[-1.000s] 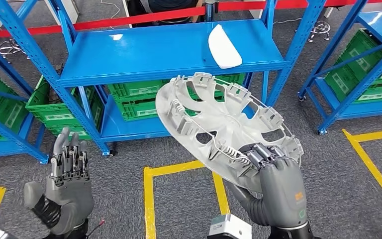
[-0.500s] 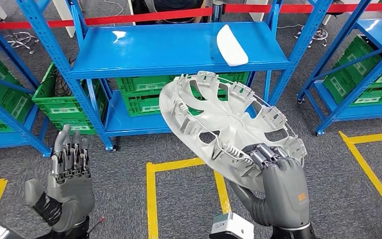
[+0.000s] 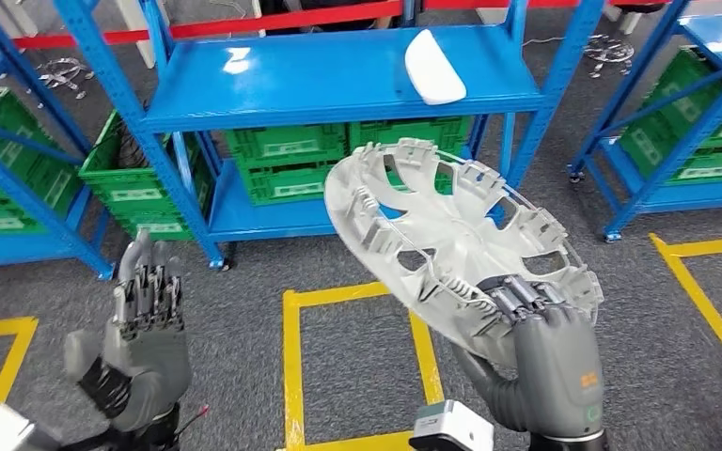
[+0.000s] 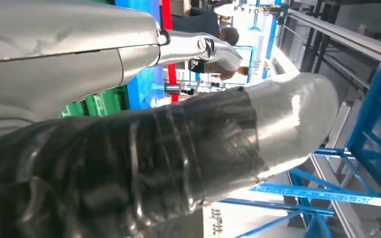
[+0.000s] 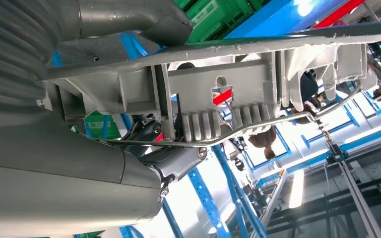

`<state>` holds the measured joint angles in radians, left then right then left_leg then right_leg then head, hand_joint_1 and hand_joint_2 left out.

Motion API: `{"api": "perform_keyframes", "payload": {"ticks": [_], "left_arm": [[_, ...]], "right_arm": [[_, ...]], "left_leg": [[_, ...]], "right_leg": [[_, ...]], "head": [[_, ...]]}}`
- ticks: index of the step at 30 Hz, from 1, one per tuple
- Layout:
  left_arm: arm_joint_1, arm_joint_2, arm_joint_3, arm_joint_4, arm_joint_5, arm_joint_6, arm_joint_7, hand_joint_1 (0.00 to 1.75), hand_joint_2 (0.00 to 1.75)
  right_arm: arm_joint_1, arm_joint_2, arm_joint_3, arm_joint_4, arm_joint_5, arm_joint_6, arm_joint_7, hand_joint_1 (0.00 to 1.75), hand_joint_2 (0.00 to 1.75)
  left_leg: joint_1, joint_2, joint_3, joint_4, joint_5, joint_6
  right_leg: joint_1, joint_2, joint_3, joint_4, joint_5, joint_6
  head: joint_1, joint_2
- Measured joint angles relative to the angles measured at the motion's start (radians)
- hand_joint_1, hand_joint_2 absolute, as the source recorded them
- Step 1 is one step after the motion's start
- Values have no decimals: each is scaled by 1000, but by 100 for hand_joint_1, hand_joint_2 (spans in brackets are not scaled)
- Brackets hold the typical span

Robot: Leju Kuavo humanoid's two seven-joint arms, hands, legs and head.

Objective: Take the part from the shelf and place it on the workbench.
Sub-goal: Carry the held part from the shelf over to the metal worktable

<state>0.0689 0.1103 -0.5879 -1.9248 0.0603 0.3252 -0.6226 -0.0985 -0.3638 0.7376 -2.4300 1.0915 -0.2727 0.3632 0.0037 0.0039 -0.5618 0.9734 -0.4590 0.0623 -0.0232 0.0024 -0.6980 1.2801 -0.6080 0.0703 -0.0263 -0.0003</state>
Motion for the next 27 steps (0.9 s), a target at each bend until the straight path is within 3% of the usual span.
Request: {"api": "perform_keyframes", "payload": {"ticks": [1,2,3,5,6,7,8,9,11,13,14,15,16,17,19,21,24,25,27], "left_arm": [[0,0,0,0,0,0,0,0,0],[0,0,0,0,0,-1,0,0,0],[0,0,0,0,-2,-1,0,0,0],[-3,0,-1,0,-7,-4,1,0,0],[-6,0,-1,0,-9,-5,2,0,0],[-8,0,-1,0,-11,-6,2,0,0],[-9,0,-1,0,-12,-6,2,0,0],[-10,0,-1,0,-12,-7,3,0,0],[-12,-1,-1,0,-13,-8,4,0,0],[-12,-2,-1,0,-13,-10,6,0,0],[-12,-2,-1,0,-13,-11,6,0,0],[-12,-2,-1,0,-13,-12,7,0,0],[-12,-2,-1,0,-13,-12,8,0,0],[-12,-2,-1,1,-14,-13,8,0,0],[-12,-2,-1,1,-15,-14,9,0,0],[-12,-3,-1,0,-15,-14,10,0,0],[-12,-4,-1,0,-16,-15,12,0,0],[-12,-4,-1,0,-16,-15,12,0,0],[-12,-4,-2,0,-16,-15,12,0,0]], "right_arm": [[1,-1,0,0,0,0,1,175,175],[1,-2,-1,0,2,1,2,175,175],[1,-3,-3,0,4,2,5,175,175],[2,-6,-5,-1,8,5,10,175,175],[2,-6,-6,0,9,6,11,175,175],[2,-7,-7,0,9,6,11,175,175],[2,-7,-7,0,9,6,11,175,175],[2,-7,-7,0,8,6,11,175,175],[3,-9,-7,0,8,6,11,175,175],[3,-10,-7,0,8,7,11,175,175],[4,-11,-7,0,7,7,11,175,175],[4,-11,-7,0,7,7,12,175,175],[5,-11,-7,0,7,7,12,175,175],[6,-12,-7,0,7,6,12,175,175],[6,-12,-7,0,6,6,12,175,175],[5,-12,-8,0,5,5,12,175,175],[6,-12,-8,0,4,5,12,175,175],[6,-12,-8,0,3,5,12,175,175],[5,-12,-8,0,2,5,12,175,175]], "left_leg": [[0,0,-11,3,6,-1],[-2,0,-34,14,18,-8],[0,-1,-80,96,-16,-26],[-3,-3,-24,99,-60,-39],[-5,-5,19,89,-89,-38],[-10,-6,83,7,-72,-26],[-11,-6,79,-2,-69,-22],[-10,-4,75,-7,-61,-16],[-6,-1,64,-17,-42,-2],[-5,0,44,-13,-25,6],[-5,1,29,-8,-18,7],[-5,1,14,-2,-11,7],[-5,1,-2,5,-5,5],[-4,1,-17,13,0,3],[-4,0,-45,33,8,-5],[-6,0,-65,48,16,-17],[-5,-1,-80,54,32,-36],[-4,-2,-89,64,20,-42],[-1,-4,-120,137,-50,-55]], "right_leg": [[0,0,12,-3,16,0],[2,0,65,-74,34,-5],[3,-1,101,-146,70,-20],[10,-1,135,-291,143,-42],[10,-2,105,-291,175,-46],[11,-1,91,-290,191,-38],[10,-1,88,-291,198,-31],[9,-1,83,-289,198,-26],[9,0,58,-242,150,-18],[7,0,19,-120,61,-12],[6,0,4,-57,31,-10],[5,0,-1,-14,21,-7],[4,0,10,-6,31,-5],[2,-1,39,-36,56,-3],[-1,-1,129,-163,89,-1],[2,1,184,-253,83,-5],[5,1,176,-269,89,-29],[4,0,170,-271,98,-38],[0,-4,153,-276,117,-55]], "head": [[4,0],[12,0],[10,0],[-5,0],[-17,0],[-20,0],[-19,0],[-19,0],[-12,0],[1,0],[6,0],[10,0],[14,0],[19,0],[30,0],[35,0],[33,0],[31,0],[20,0]]}}
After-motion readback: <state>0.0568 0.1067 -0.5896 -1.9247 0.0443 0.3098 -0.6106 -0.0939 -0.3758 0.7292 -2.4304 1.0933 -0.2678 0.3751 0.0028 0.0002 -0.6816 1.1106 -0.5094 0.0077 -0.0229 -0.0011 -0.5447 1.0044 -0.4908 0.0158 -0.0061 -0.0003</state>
